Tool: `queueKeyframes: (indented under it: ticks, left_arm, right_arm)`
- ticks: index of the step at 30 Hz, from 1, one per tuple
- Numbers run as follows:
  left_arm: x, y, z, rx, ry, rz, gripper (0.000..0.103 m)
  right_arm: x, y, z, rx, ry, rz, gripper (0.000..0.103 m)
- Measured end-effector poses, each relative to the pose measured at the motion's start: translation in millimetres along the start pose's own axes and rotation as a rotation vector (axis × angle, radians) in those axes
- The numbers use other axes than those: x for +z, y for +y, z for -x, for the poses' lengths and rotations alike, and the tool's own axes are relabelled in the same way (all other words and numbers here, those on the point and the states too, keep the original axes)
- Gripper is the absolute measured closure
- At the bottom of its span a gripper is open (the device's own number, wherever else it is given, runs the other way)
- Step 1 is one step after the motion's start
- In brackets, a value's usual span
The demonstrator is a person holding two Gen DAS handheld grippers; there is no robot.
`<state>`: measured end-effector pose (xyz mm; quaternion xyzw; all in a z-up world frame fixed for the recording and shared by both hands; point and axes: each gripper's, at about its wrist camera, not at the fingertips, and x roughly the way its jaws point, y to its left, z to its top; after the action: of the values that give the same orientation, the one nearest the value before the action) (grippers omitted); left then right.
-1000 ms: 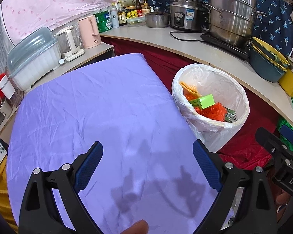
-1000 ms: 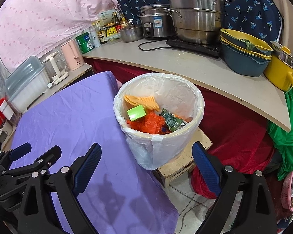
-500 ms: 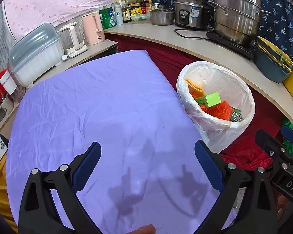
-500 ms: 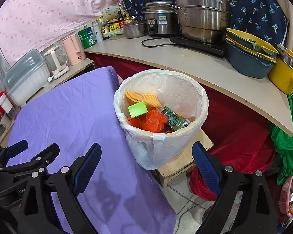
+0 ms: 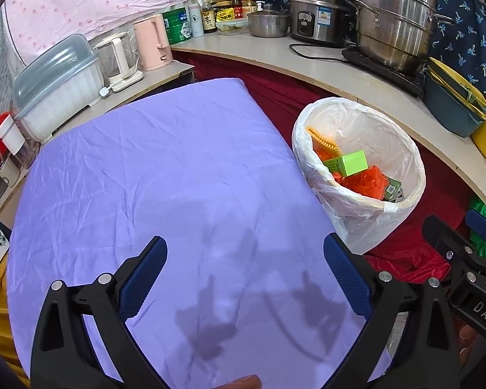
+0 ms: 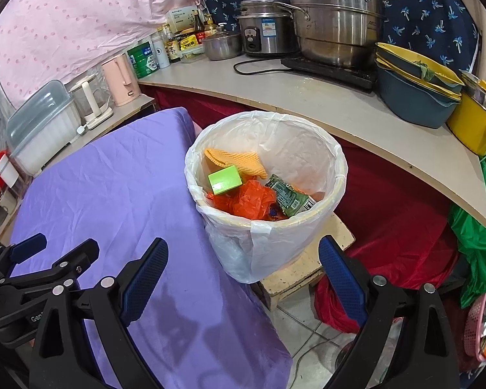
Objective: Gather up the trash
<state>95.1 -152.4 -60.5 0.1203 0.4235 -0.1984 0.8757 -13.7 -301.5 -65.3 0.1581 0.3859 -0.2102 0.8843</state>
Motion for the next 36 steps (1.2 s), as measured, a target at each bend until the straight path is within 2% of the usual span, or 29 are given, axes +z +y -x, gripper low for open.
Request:
queueKeyframes:
  ticks: [36]
  left_arm:
    - [-0.5,-7.5,-2.3,-0.003,0.000,0.003,0.010]
  right_arm:
    - [-3.3,-5.0,-6.1,-0.004,0.008,-0.003,0.013]
